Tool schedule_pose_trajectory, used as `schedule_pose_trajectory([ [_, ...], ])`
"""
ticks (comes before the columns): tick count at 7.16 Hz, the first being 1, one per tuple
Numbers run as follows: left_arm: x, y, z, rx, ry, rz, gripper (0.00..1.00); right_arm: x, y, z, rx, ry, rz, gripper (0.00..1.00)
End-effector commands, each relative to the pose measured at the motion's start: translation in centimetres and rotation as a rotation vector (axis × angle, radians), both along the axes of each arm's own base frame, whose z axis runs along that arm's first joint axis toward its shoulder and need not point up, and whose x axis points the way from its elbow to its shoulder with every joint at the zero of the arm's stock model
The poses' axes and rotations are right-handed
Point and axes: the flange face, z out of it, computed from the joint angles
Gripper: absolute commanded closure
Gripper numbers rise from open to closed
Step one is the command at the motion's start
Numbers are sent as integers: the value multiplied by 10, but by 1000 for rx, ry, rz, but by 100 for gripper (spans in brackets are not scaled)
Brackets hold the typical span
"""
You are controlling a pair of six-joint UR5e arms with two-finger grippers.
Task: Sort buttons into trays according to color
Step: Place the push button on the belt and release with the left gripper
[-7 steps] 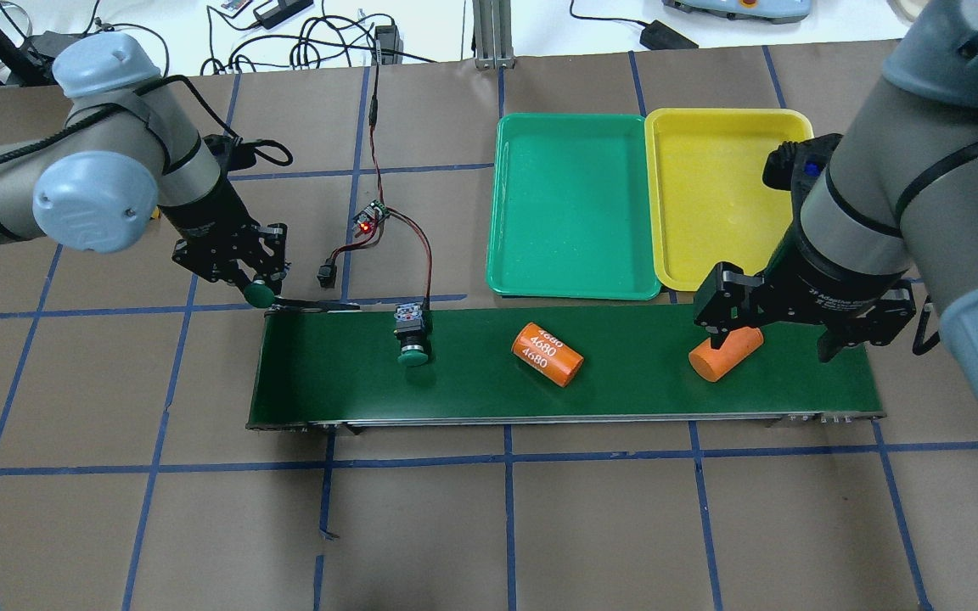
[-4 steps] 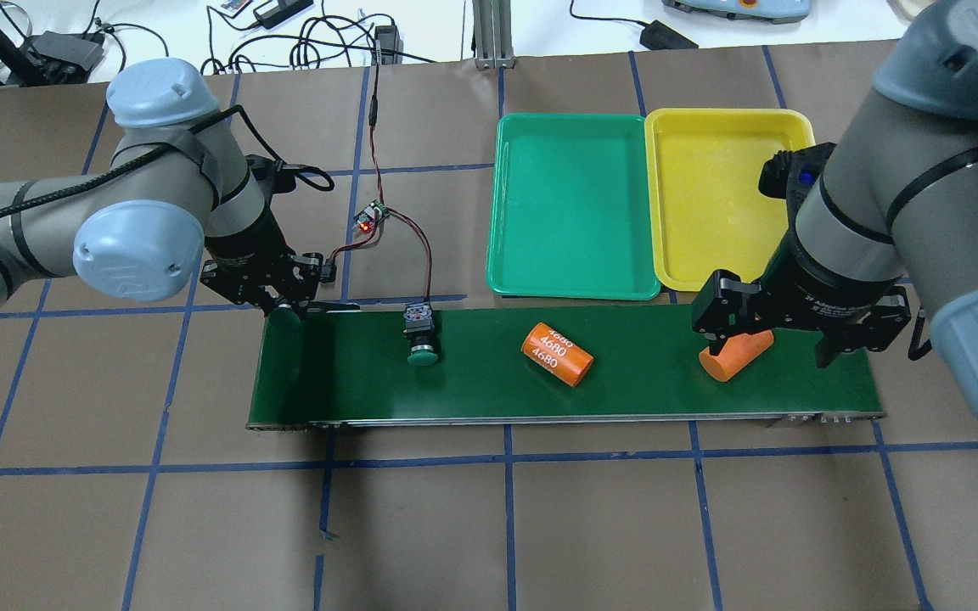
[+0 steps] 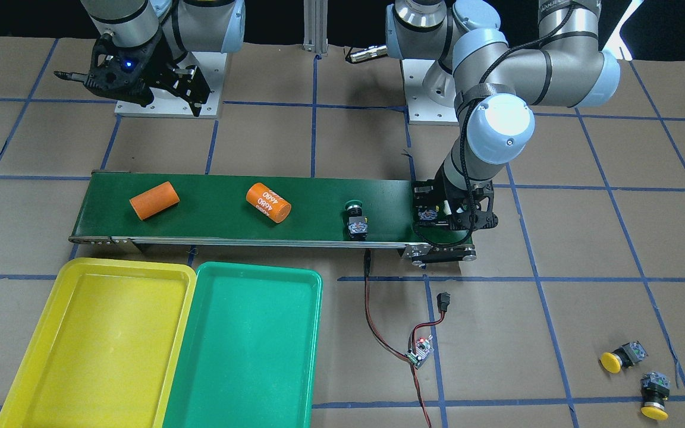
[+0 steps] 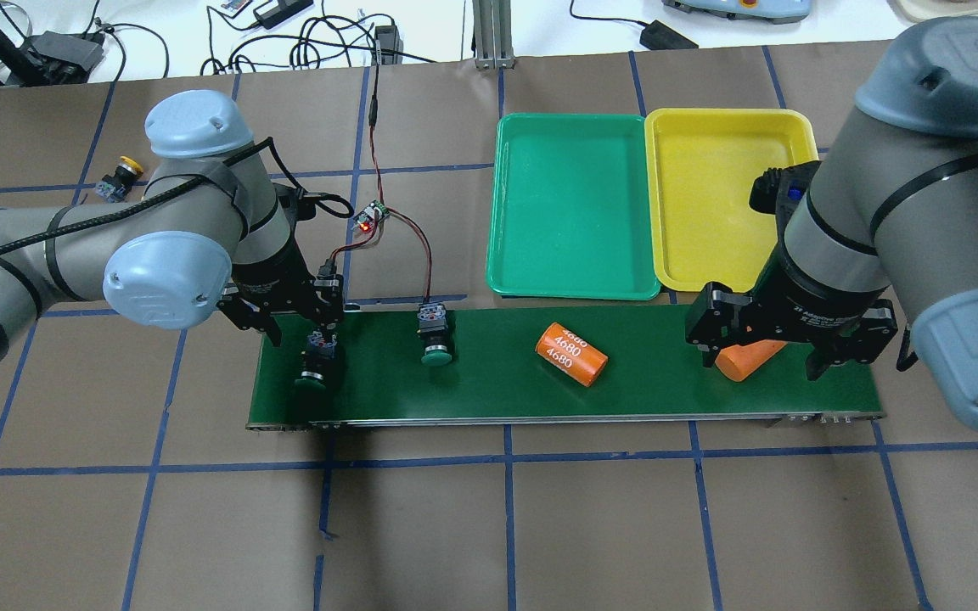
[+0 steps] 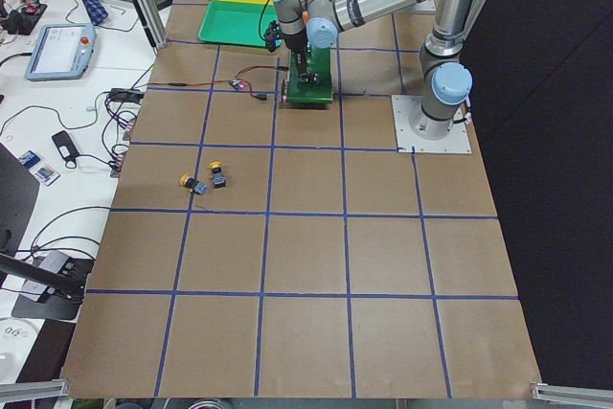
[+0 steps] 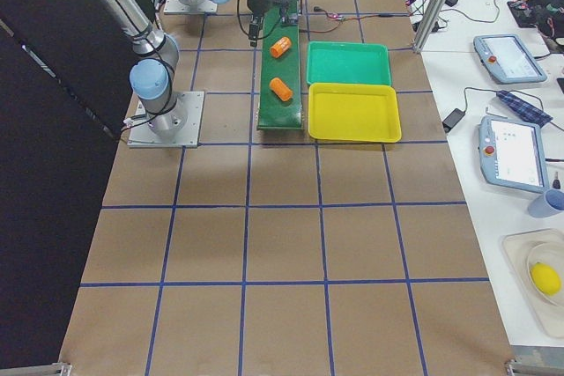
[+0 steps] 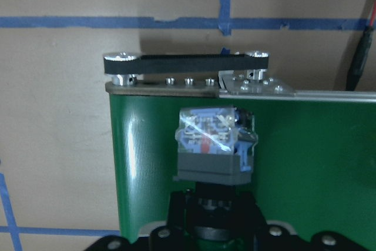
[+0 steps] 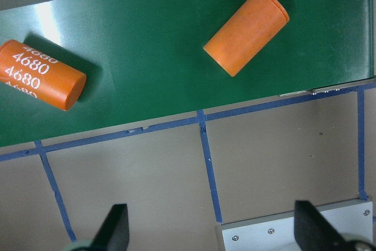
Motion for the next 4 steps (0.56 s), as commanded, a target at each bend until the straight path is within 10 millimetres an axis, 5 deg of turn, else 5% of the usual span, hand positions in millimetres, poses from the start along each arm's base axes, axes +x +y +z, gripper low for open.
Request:
schedule_pose_trajectory([
  [1, 4, -7, 30, -76, -4, 2, 0, 1, -8, -6, -13, -2, 0, 0],
  [2, 19, -24, 52, -122, -5, 0, 0, 1, -19, -13, -26, -2, 0, 0],
  [4, 143, -93, 87, -193, 12, -10, 0, 4, -30, -21, -36, -2, 8, 0],
])
